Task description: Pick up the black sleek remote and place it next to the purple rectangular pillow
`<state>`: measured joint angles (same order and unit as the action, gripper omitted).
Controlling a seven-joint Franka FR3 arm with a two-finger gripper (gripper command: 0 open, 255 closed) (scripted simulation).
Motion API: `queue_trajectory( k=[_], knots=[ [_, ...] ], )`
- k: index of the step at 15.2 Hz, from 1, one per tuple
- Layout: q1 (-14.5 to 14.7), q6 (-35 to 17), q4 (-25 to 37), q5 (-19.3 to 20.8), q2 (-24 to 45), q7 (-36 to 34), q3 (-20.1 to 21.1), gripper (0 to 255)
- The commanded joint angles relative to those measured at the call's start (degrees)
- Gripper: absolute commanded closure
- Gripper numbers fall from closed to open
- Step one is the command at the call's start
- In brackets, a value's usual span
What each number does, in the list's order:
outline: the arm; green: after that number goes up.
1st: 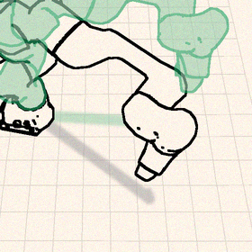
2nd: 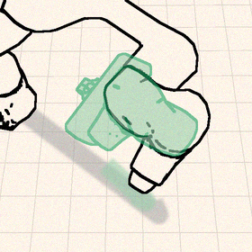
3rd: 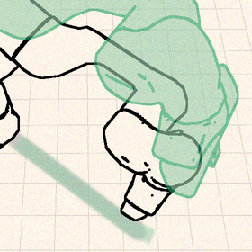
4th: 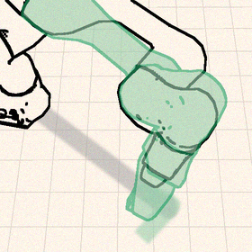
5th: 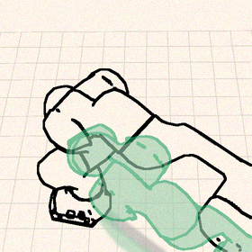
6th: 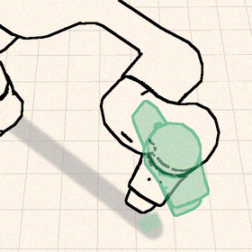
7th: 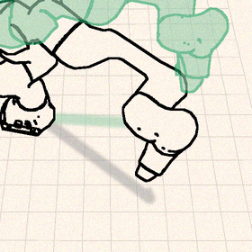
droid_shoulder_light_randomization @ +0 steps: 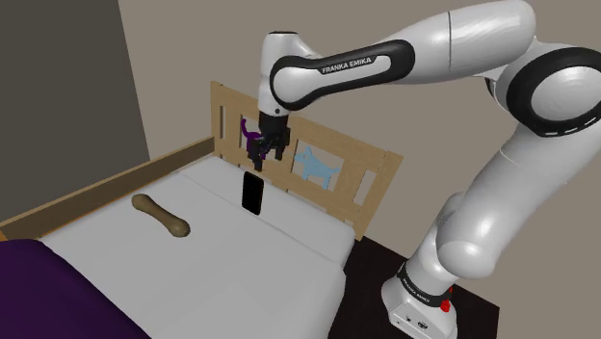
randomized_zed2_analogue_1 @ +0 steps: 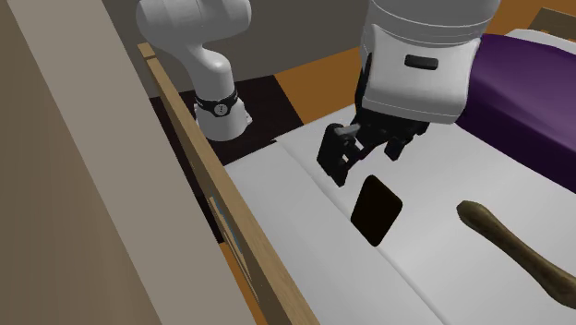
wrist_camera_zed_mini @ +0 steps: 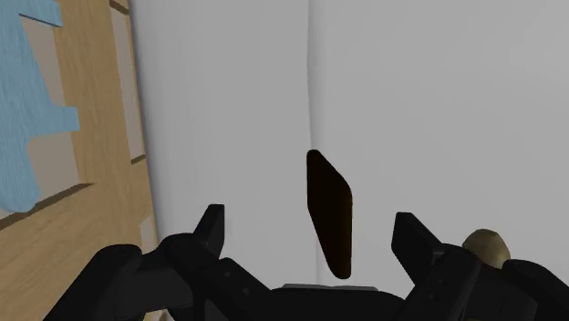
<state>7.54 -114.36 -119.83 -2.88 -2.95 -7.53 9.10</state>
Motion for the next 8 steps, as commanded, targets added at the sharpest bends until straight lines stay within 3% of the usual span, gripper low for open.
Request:
queue_trajectory(
  k=[1,5,8],
  knots=[
    [0.43,-1.28,3.46,1.28,4.61,-0.88,0.58,0],
    [1.84,-2.98,10.06,3.93,12.85,-2.98,1.44,0],
    [1.93,-5.13,8.7,4.1,13.65,-3.1,1.36,0]
  ],
)
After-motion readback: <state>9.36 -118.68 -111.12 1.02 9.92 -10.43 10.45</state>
